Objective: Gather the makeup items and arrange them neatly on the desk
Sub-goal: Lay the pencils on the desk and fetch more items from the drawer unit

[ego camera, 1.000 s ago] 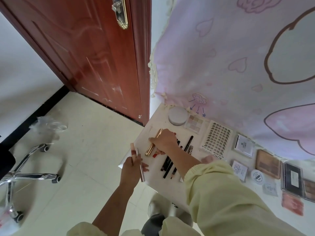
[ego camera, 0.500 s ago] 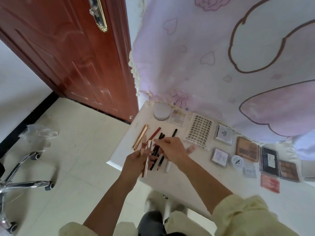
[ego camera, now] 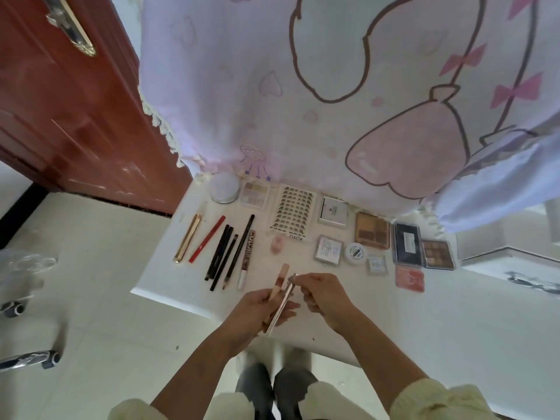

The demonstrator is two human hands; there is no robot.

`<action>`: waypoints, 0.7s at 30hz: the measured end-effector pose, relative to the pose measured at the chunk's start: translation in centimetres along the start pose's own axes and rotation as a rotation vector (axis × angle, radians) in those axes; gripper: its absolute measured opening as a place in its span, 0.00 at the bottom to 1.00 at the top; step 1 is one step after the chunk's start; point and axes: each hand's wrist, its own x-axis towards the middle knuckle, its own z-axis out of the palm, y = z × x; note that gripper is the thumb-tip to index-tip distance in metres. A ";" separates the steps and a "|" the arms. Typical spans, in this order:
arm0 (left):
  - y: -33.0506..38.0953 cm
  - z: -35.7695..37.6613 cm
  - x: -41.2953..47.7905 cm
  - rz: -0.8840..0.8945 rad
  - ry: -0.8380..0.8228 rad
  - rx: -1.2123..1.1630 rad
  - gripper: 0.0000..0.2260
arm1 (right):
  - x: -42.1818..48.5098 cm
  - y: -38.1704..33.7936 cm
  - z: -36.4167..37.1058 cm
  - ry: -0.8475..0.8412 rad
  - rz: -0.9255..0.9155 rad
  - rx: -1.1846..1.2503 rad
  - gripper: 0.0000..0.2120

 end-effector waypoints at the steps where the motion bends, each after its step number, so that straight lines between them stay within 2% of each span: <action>1: -0.2 0.3 0.3 -0.003 0.032 0.010 0.11 | 0.3 0.1 -0.4 0.026 0.000 -0.001 0.08; 5: -1.1 1.1 2.6 0.059 0.334 0.339 0.10 | 2.2 -0.4 -2.5 0.141 0.018 -0.055 0.08; 9: -0.7 1.4 3.5 0.084 0.486 0.680 0.16 | 3.7 -1.4 -3.6 0.165 0.037 -0.311 0.09; 16: -0.6 1.8 4.5 0.037 0.556 0.841 0.11 | 4.8 -1.1 -1.8 0.195 -0.058 -0.483 0.12; 21: -0.3 2.0 4.6 0.040 0.565 1.011 0.11 | 4.9 -0.6 -0.9 0.221 -0.118 -0.768 0.14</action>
